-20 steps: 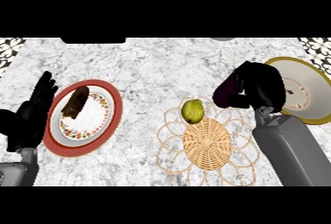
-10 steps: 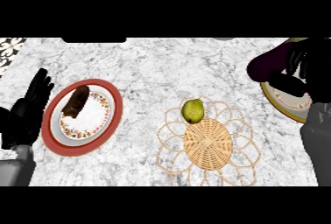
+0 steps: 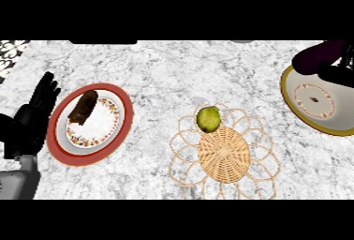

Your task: Pick the eggplant from the placemat and place it in the bowl

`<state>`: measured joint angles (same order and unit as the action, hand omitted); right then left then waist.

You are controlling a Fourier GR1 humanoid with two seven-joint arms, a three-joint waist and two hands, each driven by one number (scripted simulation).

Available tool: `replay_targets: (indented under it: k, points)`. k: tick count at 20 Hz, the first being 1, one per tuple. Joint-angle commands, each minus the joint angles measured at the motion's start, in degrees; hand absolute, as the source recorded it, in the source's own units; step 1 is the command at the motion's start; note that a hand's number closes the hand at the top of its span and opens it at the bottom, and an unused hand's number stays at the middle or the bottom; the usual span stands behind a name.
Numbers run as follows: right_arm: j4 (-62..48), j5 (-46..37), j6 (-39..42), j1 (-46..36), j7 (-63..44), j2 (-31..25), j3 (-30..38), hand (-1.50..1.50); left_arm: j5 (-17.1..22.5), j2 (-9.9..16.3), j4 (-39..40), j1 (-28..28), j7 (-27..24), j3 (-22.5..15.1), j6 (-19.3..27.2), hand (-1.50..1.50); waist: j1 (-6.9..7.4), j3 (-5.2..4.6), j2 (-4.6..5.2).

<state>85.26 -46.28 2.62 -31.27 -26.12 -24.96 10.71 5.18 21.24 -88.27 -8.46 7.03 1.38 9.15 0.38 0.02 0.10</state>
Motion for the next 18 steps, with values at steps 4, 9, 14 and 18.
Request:
replay_targets:
  k: [4, 9, 14, 18]
  points:
    - [-24.2, 0.4, -10.9, -4.6, 15.1, -1.6, 4.8, 1.50, -1.7, -2.5, -2.7, 0.3, 1.8, -1.2, 0.9, 0.00, 0.84, 0.04, 0.23]
    - [-39.9, 1.5, -16.2, -9.4, 25.8, -4.2, 7.6, 1.50, -3.2, -3.3, 0.4, -1.3, 0.9, -1.2, 0.3, 0.00, 0.94, 0.05, 0.39]
    - [-49.5, -3.0, -8.8, -9.1, 18.5, -9.8, 6.1, 1.50, -1.7, -1.7, -1.6, -1.8, 1.9, 0.6, -0.8, 0.00, 1.68, 0.08, 0.69]
    - [-60.4, 1.4, -7.3, -13.6, 24.6, -11.8, 10.7, -1.50, -2.8, -4.2, -0.9, -0.4, 0.0, -1.2, -0.4, 0.00, 2.24, 0.16, 0.92]
